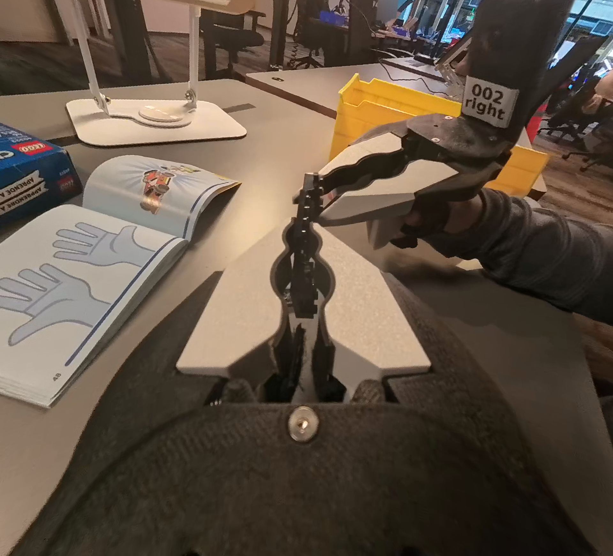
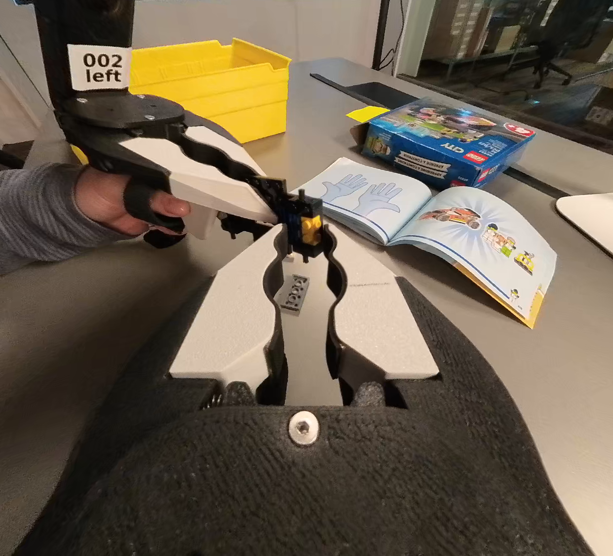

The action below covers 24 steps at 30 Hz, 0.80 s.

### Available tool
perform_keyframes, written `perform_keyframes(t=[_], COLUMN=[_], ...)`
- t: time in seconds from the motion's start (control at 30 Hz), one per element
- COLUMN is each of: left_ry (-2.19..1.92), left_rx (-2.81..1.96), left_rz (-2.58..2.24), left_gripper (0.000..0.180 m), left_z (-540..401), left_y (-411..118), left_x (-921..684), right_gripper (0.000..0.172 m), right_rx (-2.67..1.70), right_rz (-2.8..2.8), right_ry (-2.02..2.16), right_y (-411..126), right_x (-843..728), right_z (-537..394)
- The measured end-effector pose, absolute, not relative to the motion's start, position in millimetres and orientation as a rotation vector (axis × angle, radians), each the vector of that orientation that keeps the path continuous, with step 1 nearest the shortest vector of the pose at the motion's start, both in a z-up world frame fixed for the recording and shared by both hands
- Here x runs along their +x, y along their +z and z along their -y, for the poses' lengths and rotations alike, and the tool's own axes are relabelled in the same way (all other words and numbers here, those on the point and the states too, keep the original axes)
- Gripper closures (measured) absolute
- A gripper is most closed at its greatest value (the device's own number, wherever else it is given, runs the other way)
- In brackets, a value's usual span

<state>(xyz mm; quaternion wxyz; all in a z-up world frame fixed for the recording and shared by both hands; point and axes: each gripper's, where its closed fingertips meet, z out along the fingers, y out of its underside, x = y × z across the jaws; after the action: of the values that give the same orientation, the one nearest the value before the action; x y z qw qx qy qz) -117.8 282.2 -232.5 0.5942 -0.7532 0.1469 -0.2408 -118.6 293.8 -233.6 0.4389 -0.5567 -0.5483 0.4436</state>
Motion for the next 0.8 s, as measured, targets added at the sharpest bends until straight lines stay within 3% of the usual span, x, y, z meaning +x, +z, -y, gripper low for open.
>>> perform_keyframes(t=[0.27, 0.33, 0.4, 0.5, 0.8], left_ry=[-0.555, -0.555, -0.56, -0.556, -0.491], left_rx=[-1.773, -1.759, -1.755, -1.76, -1.836], left_rz=[-0.331, -0.325, -0.325, -0.319, -0.203], left_gripper=[0.177, 0.178, 0.178, 0.177, 0.179], left_z=[-284.2, -284.4, -283.8, -283.9, -291.8], left_y=[-239.3, -236.1, -235.2, -235.8, -246.4], left_x=[-116.7, -117.3, -117.6, -118.0, -125.0], right_gripper=[0.155, 0.146, 0.155, 0.155, 0.157], right_rx=[-1.372, -1.386, -1.374, -1.37, -1.36], right_rz=[1.353, 1.372, 1.351, 1.357, 1.333], right_ry=[1.127, 1.148, 1.14, 1.101, 0.691], right_y=[-229.7, -231.8, -230.0, -231.3, -241.3], right_x=[-115.0, -115.0, -115.4, -116.1, -123.0], right_z=[-295.8, -293.8, -295.3, -295.8, -306.7])
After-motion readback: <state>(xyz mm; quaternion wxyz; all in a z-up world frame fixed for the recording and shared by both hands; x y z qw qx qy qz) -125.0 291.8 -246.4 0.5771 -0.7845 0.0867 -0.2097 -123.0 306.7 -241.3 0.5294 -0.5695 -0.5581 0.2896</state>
